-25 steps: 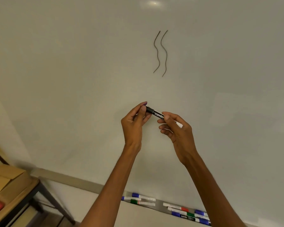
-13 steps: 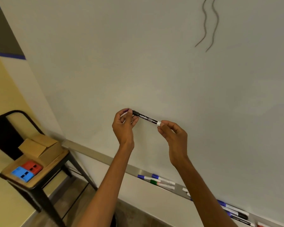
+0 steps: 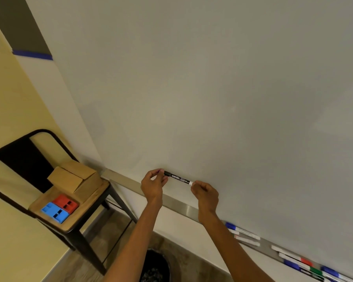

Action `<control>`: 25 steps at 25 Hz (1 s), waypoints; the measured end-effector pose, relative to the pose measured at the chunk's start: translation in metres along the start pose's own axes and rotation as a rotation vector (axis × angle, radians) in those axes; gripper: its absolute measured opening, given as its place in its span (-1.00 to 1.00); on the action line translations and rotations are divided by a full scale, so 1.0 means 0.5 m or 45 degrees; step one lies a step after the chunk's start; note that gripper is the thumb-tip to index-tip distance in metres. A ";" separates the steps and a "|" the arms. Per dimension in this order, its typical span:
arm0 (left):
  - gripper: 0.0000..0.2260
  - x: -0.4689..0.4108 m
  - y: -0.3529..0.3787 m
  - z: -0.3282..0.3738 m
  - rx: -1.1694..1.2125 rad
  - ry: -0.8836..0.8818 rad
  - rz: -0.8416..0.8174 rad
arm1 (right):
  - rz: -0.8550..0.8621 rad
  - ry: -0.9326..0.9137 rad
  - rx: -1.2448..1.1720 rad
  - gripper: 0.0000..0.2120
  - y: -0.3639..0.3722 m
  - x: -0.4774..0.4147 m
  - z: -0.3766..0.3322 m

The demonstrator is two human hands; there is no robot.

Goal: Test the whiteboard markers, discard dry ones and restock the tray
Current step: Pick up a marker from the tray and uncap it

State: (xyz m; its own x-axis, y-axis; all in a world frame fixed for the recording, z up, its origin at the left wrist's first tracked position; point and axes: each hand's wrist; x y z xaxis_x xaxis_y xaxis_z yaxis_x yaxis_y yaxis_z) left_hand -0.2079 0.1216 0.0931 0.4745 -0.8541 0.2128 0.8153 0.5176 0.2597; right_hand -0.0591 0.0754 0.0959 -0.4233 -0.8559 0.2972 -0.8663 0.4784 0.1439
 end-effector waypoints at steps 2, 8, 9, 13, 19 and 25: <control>-0.91 -0.054 -0.039 -0.025 -0.086 -0.023 0.015 | 0.016 0.048 0.069 -0.89 0.048 -0.016 0.045; -0.87 -0.202 -0.150 -0.123 -0.422 -0.129 0.076 | 0.038 0.191 0.303 -0.87 0.161 -0.059 0.180; -0.86 -0.222 -0.165 -0.134 -0.515 -0.131 0.079 | 0.028 0.223 0.354 -0.88 0.177 -0.069 0.204; -0.81 -0.298 -0.203 -0.183 -0.834 -0.102 0.001 | -0.108 0.408 0.617 -0.82 0.232 -0.111 0.261; -0.73 -0.362 -0.216 -0.229 -1.028 -0.150 -0.081 | -0.124 0.749 0.266 -0.95 0.276 -0.127 0.277; -0.72 -0.384 -0.245 -0.257 -0.999 -0.223 -0.116 | -0.196 0.822 0.207 -0.89 0.286 -0.118 0.289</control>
State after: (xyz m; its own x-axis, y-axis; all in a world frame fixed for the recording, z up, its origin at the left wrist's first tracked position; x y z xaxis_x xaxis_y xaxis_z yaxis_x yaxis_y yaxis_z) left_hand -0.3564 0.2156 -0.1005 0.3888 -0.8373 0.3843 0.8747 0.2045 -0.4393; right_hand -0.1964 0.1659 -0.0374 -0.0928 -0.5991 0.7953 -0.9541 0.2819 0.1011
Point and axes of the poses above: each hand's wrist, its own x-axis away from the middle knuckle, its own y-axis out of the palm, z = x × y, and after that the axes turned 1 degree about -y, right-handed
